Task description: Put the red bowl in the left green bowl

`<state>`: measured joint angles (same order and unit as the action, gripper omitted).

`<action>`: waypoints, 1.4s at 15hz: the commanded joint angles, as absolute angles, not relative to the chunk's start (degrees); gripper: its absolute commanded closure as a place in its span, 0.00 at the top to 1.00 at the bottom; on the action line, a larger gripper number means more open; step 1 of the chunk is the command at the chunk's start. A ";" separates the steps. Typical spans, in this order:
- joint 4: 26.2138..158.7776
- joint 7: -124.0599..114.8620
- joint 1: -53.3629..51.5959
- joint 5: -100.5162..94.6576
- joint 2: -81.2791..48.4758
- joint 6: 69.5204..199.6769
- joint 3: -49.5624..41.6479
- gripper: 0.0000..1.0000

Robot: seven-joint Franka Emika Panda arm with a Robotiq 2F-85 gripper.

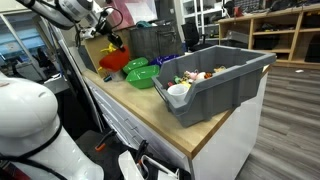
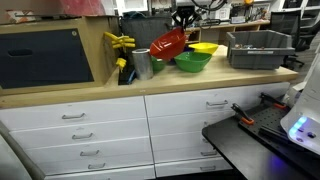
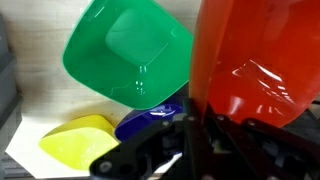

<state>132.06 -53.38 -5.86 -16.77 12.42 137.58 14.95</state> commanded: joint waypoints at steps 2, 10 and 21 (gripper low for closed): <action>129.32 -56.12 -3.17 -19.88 12.58 136.16 14.71 0.02; 129.38 -63.35 -0.24 -27.84 12.17 137.33 14.59 0.02; 124.21 -82.59 -1.91 -37.41 3.85 141.88 13.99 0.02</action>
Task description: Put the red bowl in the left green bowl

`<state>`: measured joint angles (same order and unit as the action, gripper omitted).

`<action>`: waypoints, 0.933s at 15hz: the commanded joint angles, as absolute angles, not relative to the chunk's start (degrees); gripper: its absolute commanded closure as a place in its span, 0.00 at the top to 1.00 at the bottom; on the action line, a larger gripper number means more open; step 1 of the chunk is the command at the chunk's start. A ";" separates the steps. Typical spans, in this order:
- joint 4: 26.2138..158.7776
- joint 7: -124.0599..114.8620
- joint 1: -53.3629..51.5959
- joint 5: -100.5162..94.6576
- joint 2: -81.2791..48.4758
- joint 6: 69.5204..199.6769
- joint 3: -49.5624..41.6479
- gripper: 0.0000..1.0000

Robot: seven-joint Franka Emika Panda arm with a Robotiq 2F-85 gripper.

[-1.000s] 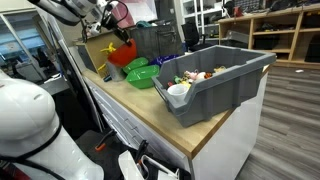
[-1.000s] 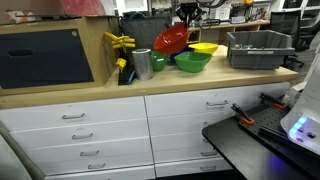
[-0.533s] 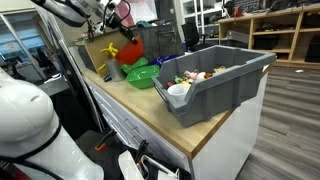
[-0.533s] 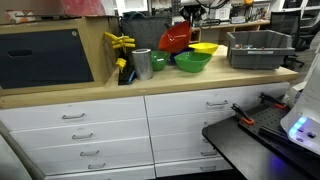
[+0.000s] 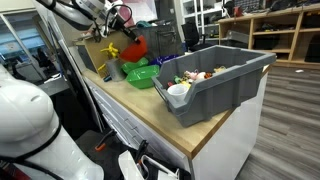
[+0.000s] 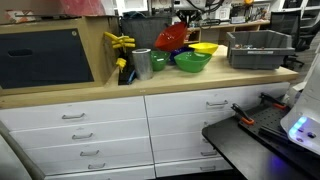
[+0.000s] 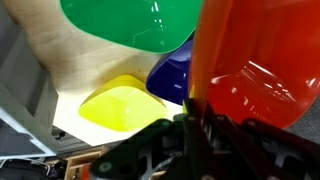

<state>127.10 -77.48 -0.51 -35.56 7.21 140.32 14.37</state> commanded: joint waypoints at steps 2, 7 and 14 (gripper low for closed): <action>123.49 -85.18 -3.05 -37.82 1.84 142.95 13.72 0.02; 121.16 -89.38 -5.61 -39.83 -2.45 145.07 11.92 0.02; 119.32 -92.58 -7.68 -40.22 -5.86 150.03 8.36 0.02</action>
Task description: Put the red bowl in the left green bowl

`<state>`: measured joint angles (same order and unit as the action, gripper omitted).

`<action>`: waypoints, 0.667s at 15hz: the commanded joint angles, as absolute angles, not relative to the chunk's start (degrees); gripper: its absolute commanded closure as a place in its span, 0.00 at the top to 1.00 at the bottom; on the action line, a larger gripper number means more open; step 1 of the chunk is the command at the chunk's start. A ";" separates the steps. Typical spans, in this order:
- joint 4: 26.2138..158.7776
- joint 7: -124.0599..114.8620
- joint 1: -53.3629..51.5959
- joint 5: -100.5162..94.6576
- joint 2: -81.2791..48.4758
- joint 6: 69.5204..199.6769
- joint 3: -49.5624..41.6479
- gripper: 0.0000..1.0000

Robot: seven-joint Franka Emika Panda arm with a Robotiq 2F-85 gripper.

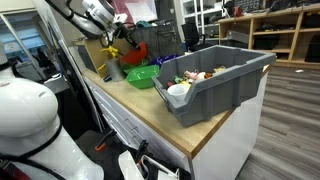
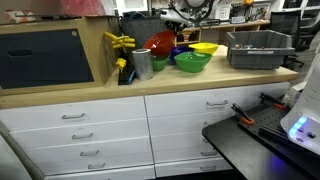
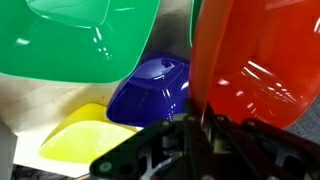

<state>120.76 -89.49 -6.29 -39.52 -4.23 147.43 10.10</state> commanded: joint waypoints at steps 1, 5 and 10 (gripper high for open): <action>119.44 -93.16 -7.93 -40.12 -6.25 150.94 7.93 0.02; 119.56 -95.93 -6.66 -39.91 -8.35 154.18 8.75 0.02; 119.99 -98.04 -6.13 -38.28 -11.34 159.81 8.92 0.02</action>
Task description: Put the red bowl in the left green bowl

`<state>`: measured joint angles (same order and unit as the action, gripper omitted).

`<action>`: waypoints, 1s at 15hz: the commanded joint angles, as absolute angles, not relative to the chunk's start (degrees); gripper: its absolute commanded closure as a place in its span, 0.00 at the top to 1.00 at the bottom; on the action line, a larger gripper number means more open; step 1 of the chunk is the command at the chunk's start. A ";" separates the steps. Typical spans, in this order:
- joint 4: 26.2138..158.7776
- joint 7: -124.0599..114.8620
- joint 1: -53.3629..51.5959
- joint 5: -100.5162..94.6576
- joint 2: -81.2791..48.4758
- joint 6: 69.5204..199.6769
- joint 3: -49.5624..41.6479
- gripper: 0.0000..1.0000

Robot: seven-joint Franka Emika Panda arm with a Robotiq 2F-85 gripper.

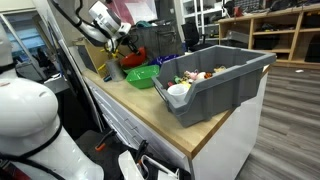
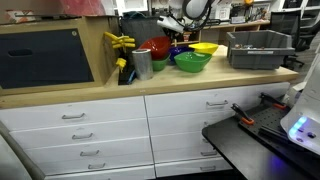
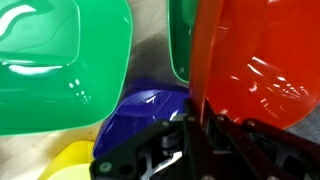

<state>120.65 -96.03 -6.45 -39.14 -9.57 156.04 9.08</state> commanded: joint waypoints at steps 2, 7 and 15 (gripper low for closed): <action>120.12 -98.01 -5.73 -37.13 -12.58 162.53 9.12 0.02; 120.47 -96.19 -4.67 -33.67 -15.05 167.24 9.80 0.02; 119.78 -87.70 -3.22 -29.89 -15.61 166.58 13.99 0.71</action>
